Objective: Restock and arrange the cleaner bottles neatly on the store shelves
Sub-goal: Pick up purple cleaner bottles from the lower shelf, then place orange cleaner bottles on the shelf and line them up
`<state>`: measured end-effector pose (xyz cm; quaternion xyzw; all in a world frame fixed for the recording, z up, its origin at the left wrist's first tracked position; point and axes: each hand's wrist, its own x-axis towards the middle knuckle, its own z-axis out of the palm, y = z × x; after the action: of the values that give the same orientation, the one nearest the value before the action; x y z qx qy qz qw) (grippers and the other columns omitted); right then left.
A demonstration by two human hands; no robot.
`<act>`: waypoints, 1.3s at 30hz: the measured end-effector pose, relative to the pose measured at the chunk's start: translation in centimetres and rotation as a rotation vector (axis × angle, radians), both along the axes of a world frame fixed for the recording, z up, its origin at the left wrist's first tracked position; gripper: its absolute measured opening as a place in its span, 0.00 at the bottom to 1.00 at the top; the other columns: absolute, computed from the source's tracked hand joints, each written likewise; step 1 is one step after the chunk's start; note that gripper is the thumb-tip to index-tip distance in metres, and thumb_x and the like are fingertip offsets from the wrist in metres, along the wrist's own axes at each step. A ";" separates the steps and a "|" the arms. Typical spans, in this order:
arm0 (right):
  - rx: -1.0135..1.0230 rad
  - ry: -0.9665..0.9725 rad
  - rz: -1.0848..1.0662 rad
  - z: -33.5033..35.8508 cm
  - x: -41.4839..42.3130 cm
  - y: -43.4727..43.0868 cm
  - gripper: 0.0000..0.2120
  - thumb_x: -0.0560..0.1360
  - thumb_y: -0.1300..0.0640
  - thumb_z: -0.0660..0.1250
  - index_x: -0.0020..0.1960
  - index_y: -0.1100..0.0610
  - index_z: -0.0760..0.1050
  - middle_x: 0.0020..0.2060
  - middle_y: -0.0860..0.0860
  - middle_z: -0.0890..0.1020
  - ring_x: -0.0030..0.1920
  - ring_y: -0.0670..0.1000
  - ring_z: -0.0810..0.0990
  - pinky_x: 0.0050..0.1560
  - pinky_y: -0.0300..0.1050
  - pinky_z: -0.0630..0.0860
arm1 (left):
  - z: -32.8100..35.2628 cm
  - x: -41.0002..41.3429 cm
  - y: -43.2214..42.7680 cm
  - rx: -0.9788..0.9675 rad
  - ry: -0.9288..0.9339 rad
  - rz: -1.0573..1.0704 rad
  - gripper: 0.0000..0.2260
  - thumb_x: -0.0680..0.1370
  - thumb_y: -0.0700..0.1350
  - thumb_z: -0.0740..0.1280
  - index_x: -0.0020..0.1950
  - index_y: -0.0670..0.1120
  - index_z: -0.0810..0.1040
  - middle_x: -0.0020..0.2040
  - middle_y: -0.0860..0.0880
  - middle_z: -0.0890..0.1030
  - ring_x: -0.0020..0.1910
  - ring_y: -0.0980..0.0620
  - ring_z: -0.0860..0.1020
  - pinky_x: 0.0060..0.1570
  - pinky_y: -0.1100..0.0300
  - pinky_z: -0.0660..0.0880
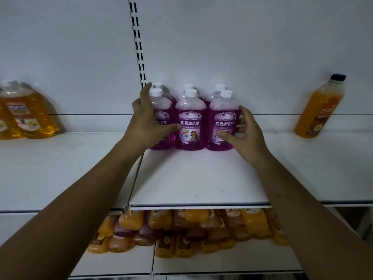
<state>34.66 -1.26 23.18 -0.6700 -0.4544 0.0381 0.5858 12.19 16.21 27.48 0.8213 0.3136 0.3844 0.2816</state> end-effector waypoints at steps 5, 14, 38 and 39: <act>-0.008 0.003 -0.080 0.1 0.0 -0.4 0.45 0.66 0.49 0.85 0.77 0.48 0.64 0.62 0.49 0.78 0.56 0.49 0.82 0.49 0.35 0.80 | 0.5 -1.1 0.1 -0.043 0.000 -0.030 0.62 0.65 0.53 0.86 0.85 0.55 0.44 0.80 0.42 0.57 0.77 0.48 0.65 0.74 0.53 0.67; 0.085 -0.380 -0.191 2.7 -6.9 -6.7 0.33 0.75 0.43 0.77 0.73 0.54 0.69 0.66 0.51 0.77 0.61 0.45 0.77 0.56 0.27 0.72 | 0.4 -9.8 -8.5 0.241 0.153 0.106 0.50 0.67 0.72 0.73 0.82 0.58 0.56 0.81 0.50 0.65 0.78 0.47 0.65 0.71 0.42 0.69; -0.524 0.153 -0.051 -21.8 -15.8 -7.5 0.36 0.74 0.40 0.75 0.77 0.48 0.65 0.68 0.45 0.75 0.69 0.53 0.76 0.62 0.48 0.75 | -29.2 -18.8 -2.1 -0.309 0.458 0.087 0.37 0.72 0.72 0.68 0.76 0.54 0.69 0.63 0.50 0.84 0.59 0.48 0.83 0.58 0.45 0.82; -0.548 0.150 -0.084 -22.5 -15.2 -6.5 0.41 0.73 0.37 0.75 0.79 0.47 0.62 0.72 0.48 0.73 0.71 0.55 0.75 0.64 0.52 0.76 | -29.5 -18.1 -1.2 -0.337 0.470 0.102 0.38 0.72 0.71 0.68 0.77 0.53 0.67 0.64 0.48 0.83 0.61 0.46 0.82 0.59 0.45 0.81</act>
<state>19.48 -7.78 0.64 -0.8169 -0.3545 0.1845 0.4158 -5.88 15.04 -2.05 0.8127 0.4706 0.1397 0.3140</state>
